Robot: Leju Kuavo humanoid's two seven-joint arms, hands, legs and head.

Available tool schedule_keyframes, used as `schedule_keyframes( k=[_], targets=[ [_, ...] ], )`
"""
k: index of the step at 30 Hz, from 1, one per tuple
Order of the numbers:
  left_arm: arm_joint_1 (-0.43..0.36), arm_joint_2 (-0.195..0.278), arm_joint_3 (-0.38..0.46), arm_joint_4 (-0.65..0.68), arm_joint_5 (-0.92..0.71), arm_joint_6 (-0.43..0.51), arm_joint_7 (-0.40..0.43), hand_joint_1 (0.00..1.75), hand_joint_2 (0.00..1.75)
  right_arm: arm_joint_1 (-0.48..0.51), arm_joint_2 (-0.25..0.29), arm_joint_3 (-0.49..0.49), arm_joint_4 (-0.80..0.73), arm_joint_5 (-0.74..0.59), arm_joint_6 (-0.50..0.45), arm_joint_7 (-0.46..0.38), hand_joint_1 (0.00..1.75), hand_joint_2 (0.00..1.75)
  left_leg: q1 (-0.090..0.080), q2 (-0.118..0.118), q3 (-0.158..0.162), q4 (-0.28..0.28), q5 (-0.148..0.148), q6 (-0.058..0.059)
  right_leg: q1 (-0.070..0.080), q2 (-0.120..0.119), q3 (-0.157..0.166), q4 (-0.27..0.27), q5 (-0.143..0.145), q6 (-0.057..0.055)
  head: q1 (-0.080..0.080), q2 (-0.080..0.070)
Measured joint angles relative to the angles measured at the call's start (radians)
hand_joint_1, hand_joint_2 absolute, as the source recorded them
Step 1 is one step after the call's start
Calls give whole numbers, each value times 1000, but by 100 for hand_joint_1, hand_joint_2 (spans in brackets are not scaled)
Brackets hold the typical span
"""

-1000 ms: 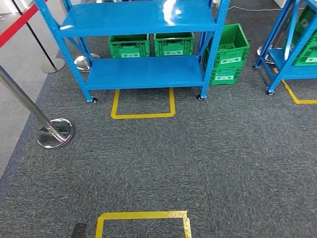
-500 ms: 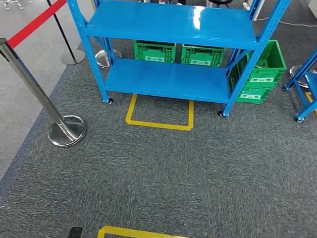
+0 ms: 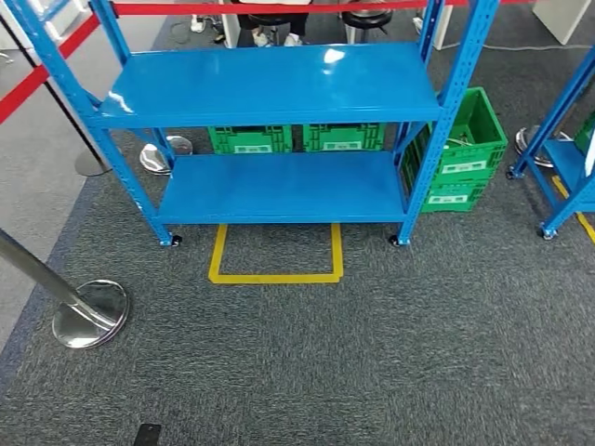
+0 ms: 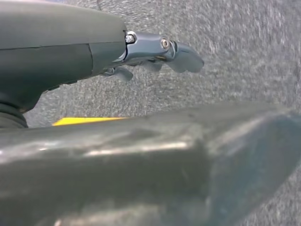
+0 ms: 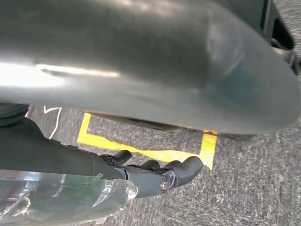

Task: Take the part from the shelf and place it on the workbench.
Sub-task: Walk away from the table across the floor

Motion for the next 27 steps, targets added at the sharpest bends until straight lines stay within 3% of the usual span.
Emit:
schedule_keyframes(
  k=[2,3,4,7,8,10,11,12,13,14,16,18,19,20,22,23,24,25,27],
  targets=[
    [7,-1,1,0,-1,0,0,0,0,6,0,-1,0,0,0,0,0,0,4,-1,-80,5,-104,-2,-4,32,56,-19,-29,2,-2,0],
    [9,0,1,0,-3,0,1,0,0,7,0,-2,0,0,0,0,0,0,5,-2,-108,-15,-125,-4,-8,47,86,-32,-44,5,-3,0],
    [11,0,2,0,-4,0,1,0,0,8,0,-3,0,0,0,0,0,0,8,-5,-129,-51,-106,-8,-12,60,119,-45,-60,9,-3,0],
    [14,-3,7,1,-7,0,2,0,0,4,0,-8,-2,0,0,2,0,0,25,-33,-143,-231,130,-23,-17,95,203,-80,-119,26,-16,0],
    [10,-5,8,0,-8,0,3,0,0,1,0,-9,-6,0,-1,2,0,0,28,-39,-134,-274,179,-22,-16,105,238,-88,-135,34,-21,0],
    [-14,-7,8,-3,-9,0,4,0,0,-14,0,-10,-14,0,-2,1,0,0,25,-36,-100,-299,178,-10,-17,108,280,-77,-127,50,-22,0],
    [-30,-8,8,-5,-10,1,4,0,0,-26,1,-10,-17,0,-2,1,0,0,24,-35,-90,-306,176,0,-19,91,283,-51,-110,56,-19,0],
    [-45,-9,8,-6,-12,1,4,0,0,-39,1,-10,-18,0,-2,1,0,0,22,-32,-82,-308,177,8,-20,66,255,-7,-101,61,-12,0],
    [-52,-9,8,-7,-13,2,4,0,0,-49,2,-10,-19,0,-2,2,0,0,20,-27,-75,-308,180,16,-21,40,220,45,-115,63,-4,0],
    [-49,-8,8,-9,-14,2,4,0,0,-52,2,-10,-21,0,-1,2,0,0,18,-18,-67,-310,183,22,-21,15,178,110,-145,64,2,0],
    [-23,-7,11,-9,-16,3,5,0,0,-37,3,-10,-21,0,-1,1,0,0,12,1,-34,-309,177,33,-17,-3,96,209,-243,65,10,0],
    [-5,-10,14,-8,-16,2,6,0,0,-10,3,-12,-21,-1,-2,3,0,0,6,21,7,-309,154,41,-10,-6,42,209,-329,60,13,0],
    [-1,-11,14,-8,-17,2,6,0,0,1,3,-12,-21,-1,-2,3,0,0,3,29,28,-309,140,42,-5,-9,25,174,-331,53,15,0],
    [0,-11,15,-8,-17,2,6,0,0,9,3,-13,-21,-1,-3,3,0,0,1,36,47,-309,125,40,1,-15,13,125,-286,45,17,0],
    [2,-12,16,-8,-20,3,5,0,0,19,3,-15,-21,3,-3,1,0,0,-5,43,84,-308,90,35,10,-25,9,35,-117,30,19,0],
    [0,-12,17,-8,-22,3,3,0,0,21,3,-15,-21,6,-3,0,0,0,-7,44,100,-309,75,31,12,-29,15,11,-53,25,17,0],
    [-5,-13,17,-8,-24,2,1,0,0,20,3,-15,-21,10,-3,-1,0,0,-9,42,110,-301,72,26,13,-29,25,1,-25,21,16,0],
    [-13,-13,17,-9,-26,2,-2,0,0,15,4,-15,-21,14,-3,-2,0,0,-8,39,106,-276,84,20,12,-30,40,-5,-31,18,16,0],
    [-26,-14,18,-10,-28,2,-8,0,0,3,4,-15,-22,21,-2,-6,0,0,-6,23,40,-163,147,8,7,-34,77,-33,-35,12,15,0]
  ],
)
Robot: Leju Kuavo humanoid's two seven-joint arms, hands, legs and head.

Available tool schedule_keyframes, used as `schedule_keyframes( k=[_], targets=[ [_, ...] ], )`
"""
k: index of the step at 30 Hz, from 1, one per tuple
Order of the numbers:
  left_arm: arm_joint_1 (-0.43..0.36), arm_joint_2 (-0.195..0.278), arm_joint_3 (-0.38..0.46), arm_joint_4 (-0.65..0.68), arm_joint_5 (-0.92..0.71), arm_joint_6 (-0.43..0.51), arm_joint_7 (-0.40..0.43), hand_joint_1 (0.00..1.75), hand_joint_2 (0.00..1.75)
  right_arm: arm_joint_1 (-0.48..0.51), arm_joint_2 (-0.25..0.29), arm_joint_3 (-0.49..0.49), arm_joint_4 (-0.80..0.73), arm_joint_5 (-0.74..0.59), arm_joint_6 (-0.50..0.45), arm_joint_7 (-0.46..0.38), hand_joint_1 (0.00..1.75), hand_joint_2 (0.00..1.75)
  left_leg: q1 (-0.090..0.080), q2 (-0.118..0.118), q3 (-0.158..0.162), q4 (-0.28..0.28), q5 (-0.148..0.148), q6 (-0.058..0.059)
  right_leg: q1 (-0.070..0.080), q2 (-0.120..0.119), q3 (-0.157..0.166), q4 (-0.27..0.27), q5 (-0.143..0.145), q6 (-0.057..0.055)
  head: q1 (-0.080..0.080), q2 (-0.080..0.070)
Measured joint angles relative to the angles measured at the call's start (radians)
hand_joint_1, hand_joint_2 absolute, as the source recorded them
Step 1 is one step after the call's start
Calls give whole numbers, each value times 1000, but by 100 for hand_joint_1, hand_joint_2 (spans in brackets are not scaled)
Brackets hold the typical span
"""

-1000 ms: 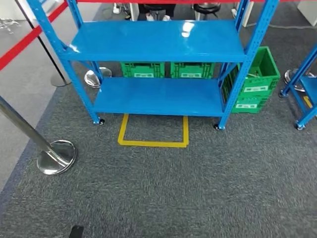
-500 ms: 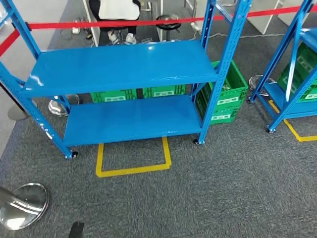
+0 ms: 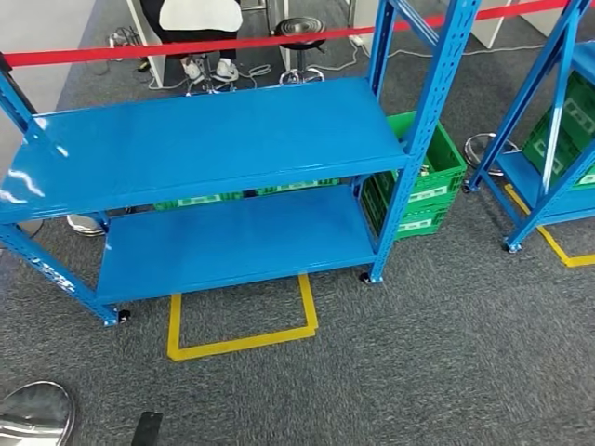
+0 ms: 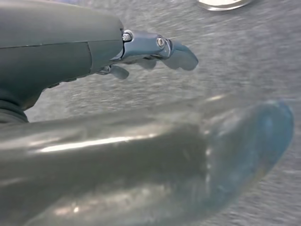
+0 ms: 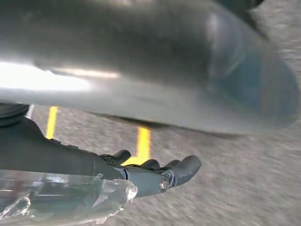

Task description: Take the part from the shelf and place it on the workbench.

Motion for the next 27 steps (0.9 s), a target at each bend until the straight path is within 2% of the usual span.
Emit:
schedule_keyframes(
  k=[1,2,3,4,5,6,7,8,9,10,11,12,13,15,16,17,19,20,21,22,23,24,25,26,27],
  targets=[
    [-1,0,0,0,-1,0,-2,0,0,-3,0,0,0,2,1,-2,0,0,1,-10,-51,68,23,-5,-4,-1,25,-20,-2,-2,-1,0],
    [4,0,1,0,0,0,-4,0,0,-2,1,0,0,3,2,-3,0,0,2,-18,-100,119,23,-8,-6,-2,51,-43,-5,-3,-4,0],
    [11,0,3,0,0,0,-6,0,0,1,1,0,0,4,3,-3,0,0,2,-22,-142,147,-3,-10,-8,-2,79,-65,-9,-3,-6,0],
    [18,0,5,0,2,-1,-7,0,0,5,1,0,0,4,4,-4,0,0,3,-24,-177,156,-51,-10,-9,-1,109,-87,-16,-2,-6,0],
    [24,0,7,0,3,-2,-8,0,0,9,1,0,0,4,5,-5,0,0,3,-24,-204,148,-102,-10,-11,0,140,-108,-25,0,-7,0],
    [28,0,9,0,4,-2,-9,0,0,12,1,0,0,3,5,-7,0,0,3,-24,-225,125,-139,-9,-12,1,171,-125,-37,4,-7,0],
    [31,0,10,0,3,-3,-9,0,44,14,1,0,0,2,5,-10,0,0,3,-24,-237,89,-148,-9,-14,1,201,-139,-52,9,-7,0],
    [34,0,11,0,2,-3,-9,0,87,15,1,-1,0,-1,7,-12,0,0,4,-22,-244,35,-106,-10,-16,1,226,-147,-71,15,-7,0],
    [39,-1,13,1,1,-5,-9,0,131,16,0,-3,0,-6,9,-14,0,0,6,-19,-249,-29,-14,-11,-17,1,248,-146,-94,21,-10,0],
    [43,-1,14,2,0,-7,-9,0,175,17,0,-6,0,-10,10,-16,0,44,7,-14,-252,-76,79,-9,-15,1,263,-141,-119,26,-14,0],
    [47,-2,16,3,0,-11,-7,0,175,18,0,-9,0,-15,12,-16,0,87,8,-10,-257,-103,157,-4,-14,1,273,-135,-144,33,-15,0],
    [47,-2,17,4,-1,-13,-5,0,175,16,0,-13,0,-18,12,-15,0,131,7,-8,-264,-107,193,4,-14,1,283,-133,-163,40,-16,0],
    [44,-2,18,4,-5,-15,1,0,175,12,0,-16,0,-18,10,-13,0,175,5,-10,-267,-92,186,15,-15,0,293,-140,-177,48,-15,0],
    [35,0,12,4,-14,-14,22,0,175,3,0,-12,-4,-16,1,-7,0,175,5,-16,-262,-81,160,34,-19,2,311,-141,-197,61,-10,0],
    [31,3,3,4,-15,-14,34,0,175,0,0,-5,-6,-20,-4,-3,0,175,6,-19,-254,-83,149,41,-20,5,297,-106,-216,65,-9,0],
    [28,5,-10,4,-9,-16,45,0,175,0,-1,4,-7,-32,-8,1,0,175,8,-20,-245,-86,139,46,-20,10,259,-37,-244,68,-7,0],
    [28,12,-37,2,15,-27,60,0,175,12,-4,24,-7,-67,-9,10,0,175,8,-24,-228,-88,120,51,-20,16,137,144,-293,73,-6,0],
    [30,15,-50,0,30,-34,67,0,131,23,-6,35,-7,-88,-9,14,0,175,8,-27,-218,-89,111,51,-20,17,80,208,-295,74,-6,0],
    [31,18,-64,-3,45,-42,73,0,87,34,-8,46,-7,-110,-8,18,0,131,8,-32,-207,-89,102,50,-20,17,39,231,-270,74,-6,0],
    [33,21,-78,-7,61,-49,78,0,44,46,-11,59,-7,-132,-7,21,0,87,8,-37,-196,-89,95,48,-20,18,14,214,-222,71,-6,0],
    [34,24,-93,-13,78,-57,84,0,0,55,-14,72,-6,-154,-6,24,0,44,8,-41,-185,-89,88,45,-19,17,2,164,-160,68,-6,0],
    [34,27,-109,-19,93,-65,88,0,0,64,-18,84,-5,-176,-5,27,0,0,8,-45,-176,-89,82,42,-18,18,-2,109,-104,63,-6,0],
    [33,30,-124,-24,109,-73,93,0,0,71,-22,97,-3,-198,-4,30,0,0,7,-49,-169,-88,77,37,-17,18,-2,59,-65,57,-5,0],
    [34,33,-141,-30,126,-82,99,0,0,76,-26,112,-1,-221,-3,33,0,0,5,-51,-164,-88,73,33,-16,19,0,26,-45,53,-4,0],
    [34,35,-149,-32,134,-86,102,0,0,79,-29,118,0,-231,-2,35,0,0,4,-52,-163,-87,72,30,-14,19,1,16,-42,51,-4,0]
  ],
)
